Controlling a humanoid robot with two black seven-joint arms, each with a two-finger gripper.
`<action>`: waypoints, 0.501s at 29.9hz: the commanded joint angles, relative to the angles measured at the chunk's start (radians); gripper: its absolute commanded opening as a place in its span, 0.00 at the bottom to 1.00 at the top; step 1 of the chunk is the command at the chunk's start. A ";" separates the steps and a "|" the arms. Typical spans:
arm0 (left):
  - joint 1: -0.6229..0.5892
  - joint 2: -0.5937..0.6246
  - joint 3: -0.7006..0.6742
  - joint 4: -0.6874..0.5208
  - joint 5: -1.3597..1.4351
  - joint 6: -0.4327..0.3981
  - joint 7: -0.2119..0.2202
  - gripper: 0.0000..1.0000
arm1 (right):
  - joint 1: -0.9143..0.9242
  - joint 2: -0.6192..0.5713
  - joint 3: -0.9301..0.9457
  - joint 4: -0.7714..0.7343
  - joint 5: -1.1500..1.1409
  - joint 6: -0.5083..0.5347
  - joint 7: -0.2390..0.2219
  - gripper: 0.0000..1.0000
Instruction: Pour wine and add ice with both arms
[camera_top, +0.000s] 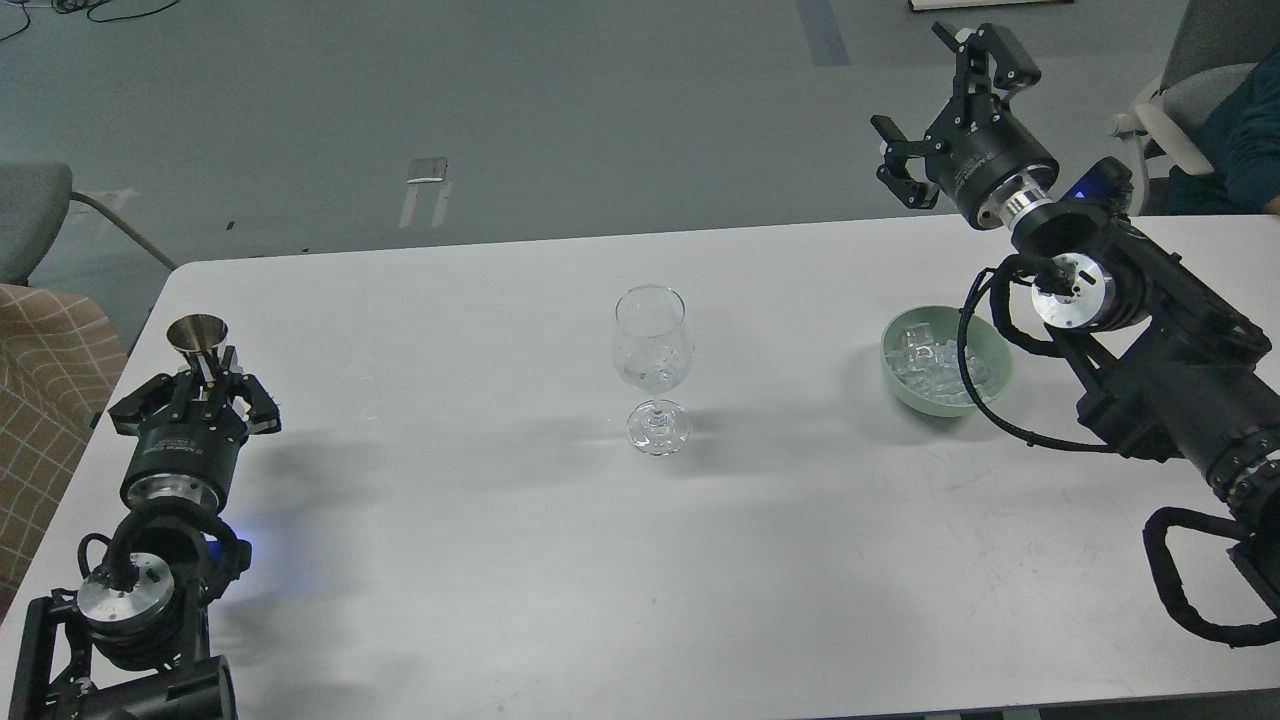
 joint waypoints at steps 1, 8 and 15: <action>-0.003 0.000 0.001 0.023 0.001 0.003 -0.008 0.07 | -0.001 -0.001 -0.001 -0.002 0.000 0.000 0.000 1.00; -0.014 0.000 0.001 0.042 0.003 0.040 -0.054 0.07 | -0.002 0.000 -0.001 -0.002 0.000 0.000 0.000 1.00; -0.014 0.000 0.001 0.054 0.006 0.063 -0.077 0.07 | -0.002 0.000 -0.001 -0.002 0.000 0.000 0.000 1.00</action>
